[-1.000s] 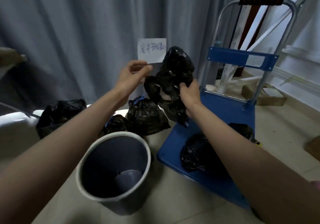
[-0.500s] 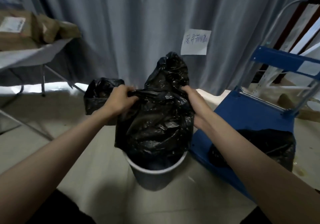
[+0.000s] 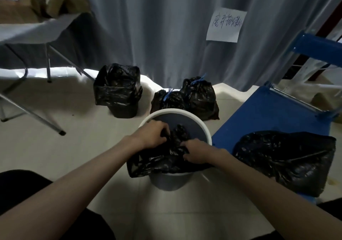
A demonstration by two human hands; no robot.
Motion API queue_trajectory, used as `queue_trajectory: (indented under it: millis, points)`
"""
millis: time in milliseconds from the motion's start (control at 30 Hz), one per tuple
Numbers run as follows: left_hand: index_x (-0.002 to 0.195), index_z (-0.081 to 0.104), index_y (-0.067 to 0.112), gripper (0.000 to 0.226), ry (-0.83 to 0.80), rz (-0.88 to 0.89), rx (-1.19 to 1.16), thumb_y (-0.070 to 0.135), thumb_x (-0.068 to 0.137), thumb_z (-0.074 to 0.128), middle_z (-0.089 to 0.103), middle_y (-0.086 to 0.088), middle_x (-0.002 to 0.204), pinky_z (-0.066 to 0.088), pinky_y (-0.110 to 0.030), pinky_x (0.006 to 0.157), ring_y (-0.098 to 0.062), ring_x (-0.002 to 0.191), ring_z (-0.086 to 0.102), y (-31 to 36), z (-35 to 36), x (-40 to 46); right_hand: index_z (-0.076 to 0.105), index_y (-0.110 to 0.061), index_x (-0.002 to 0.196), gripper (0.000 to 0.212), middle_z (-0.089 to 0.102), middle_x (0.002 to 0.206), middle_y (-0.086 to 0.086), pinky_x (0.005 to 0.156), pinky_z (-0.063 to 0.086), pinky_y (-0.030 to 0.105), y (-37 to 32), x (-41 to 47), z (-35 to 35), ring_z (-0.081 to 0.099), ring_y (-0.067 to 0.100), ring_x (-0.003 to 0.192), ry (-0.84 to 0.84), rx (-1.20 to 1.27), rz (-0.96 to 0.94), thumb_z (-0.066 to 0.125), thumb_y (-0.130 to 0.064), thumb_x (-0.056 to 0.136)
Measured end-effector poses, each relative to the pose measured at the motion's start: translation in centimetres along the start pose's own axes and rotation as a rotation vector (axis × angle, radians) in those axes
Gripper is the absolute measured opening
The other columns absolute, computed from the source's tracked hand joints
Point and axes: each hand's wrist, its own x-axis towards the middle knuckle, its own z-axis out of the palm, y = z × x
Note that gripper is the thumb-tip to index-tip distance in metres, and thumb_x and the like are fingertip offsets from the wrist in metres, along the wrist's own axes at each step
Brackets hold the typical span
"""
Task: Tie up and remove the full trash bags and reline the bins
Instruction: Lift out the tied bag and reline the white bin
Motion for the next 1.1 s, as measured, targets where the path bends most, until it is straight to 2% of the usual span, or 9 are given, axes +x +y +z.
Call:
queue_trajectory:
  millis: [100,167,333,433,567,700,833,1000,1100]
  points:
    - [0.102,0.069,0.024,0.024,-0.031,-0.018,0.028,0.018,0.078,0.072,0.071,0.001,0.104,0.049,-0.03,0.088,-0.017,0.1,0.063,-0.2,0.7,0.5,0.052,-0.009,0.13,0.042,0.054,0.133,0.013,0.102,0.036,0.042,-0.4,0.6,0.4,0.051,0.034,0.119,-0.148,-0.081,0.071,0.043,-0.038,0.102]
    - [0.098,0.068,0.022,0.025,0.006,-0.027,-0.009,0.019,0.074,0.077,0.07,0.002,0.098,0.048,-0.027,0.083,-0.018,0.096,0.063,-0.3,0.7,0.9,0.051,-0.009,0.131,0.046,0.055,0.132,0.015,0.099,0.041,0.041,-0.3,1.2,0.2,0.053,0.034,0.117,-0.098,-0.038,0.103,0.044,-0.042,0.101]
    - [0.087,0.072,0.016,0.036,0.084,-0.113,-0.275,0.029,0.06,0.092,0.069,0.002,0.081,0.048,-0.027,0.075,-0.013,0.077,0.063,0.0,-1.6,1.2,0.042,-0.013,0.137,0.052,0.043,0.13,0.014,0.094,0.042,0.042,0.5,1.7,-0.9,0.045,0.034,0.118,0.547,-0.009,0.099,0.056,-0.034,0.092]
    - [0.086,0.074,0.011,0.036,0.037,-0.123,-0.509,0.029,0.061,0.092,0.063,-0.003,0.074,0.047,-0.03,0.071,-0.016,0.068,0.059,-0.4,-2.7,0.8,0.037,-0.018,0.142,0.063,0.037,0.126,0.01,0.092,0.038,0.04,0.5,1.1,-2.0,0.041,0.03,0.114,0.695,-0.073,0.126,0.064,-0.03,0.086]
    - [0.081,0.072,0.009,0.029,-0.002,-0.129,-0.711,0.034,0.072,0.084,0.059,-0.005,0.072,0.045,-0.025,0.069,-0.014,0.068,0.056,-0.5,-3.6,0.1,0.044,-0.017,0.137,0.058,0.039,0.126,0.01,0.09,0.038,0.038,1.7,0.7,-3.2,0.044,0.03,0.113,0.593,-0.098,0.181,0.068,-0.031,0.085]
    - [0.074,0.069,0.015,0.021,-0.033,-0.152,-0.806,0.033,0.085,0.074,0.064,0.001,0.068,0.044,-0.013,0.056,-0.006,0.061,0.058,-1.3,-4.7,-0.5,0.061,-0.018,0.124,0.035,0.06,0.11,0.012,0.077,0.048,0.036,3.0,0.2,-4.4,0.058,0.032,0.098,0.521,0.118,0.195,0.053,-0.01,0.09]
    - [0.066,0.059,0.013,0.025,0.126,-0.222,-0.734,0.019,0.079,0.079,0.056,-0.005,0.067,0.041,-0.013,0.053,-0.009,0.058,0.051,-2.6,-4.1,-0.2,0.061,-0.019,0.101,0.017,0.059,0.095,0.004,0.079,0.046,0.031,3.9,0.2,-5.4,0.057,0.023,0.093,0.484,0.399,0.156,0.069,-0.012,0.088]
    - [0.066,0.053,0.013,0.032,0.307,-0.229,-0.613,0.017,0.073,0.084,0.053,-0.002,0.064,0.037,-0.023,0.055,-0.009,0.057,0.047,-3.5,-3.0,0.6,0.062,-0.021,0.113,0.052,0.062,0.081,-0.005,0.079,0.045,0.024,3.5,-0.5,-6.3,0.061,0.011,0.079,0.227,0.686,0.009,0.088,-0.033,0.069]
    - [0.082,0.061,0.008,0.029,0.264,-0.207,-0.721,0.022,0.073,0.085,0.06,-0.006,0.076,0.044,-0.016,0.059,-0.012,0.068,0.057,-3.5,-3.0,0.8,0.059,-0.023,0.114,0.048,0.072,0.079,-0.004,0.091,0.047,0.028,3.8,0.4,-6.1,0.067,0.014,0.085,0.26,0.84,-0.036,0.085,-0.034,0.074]
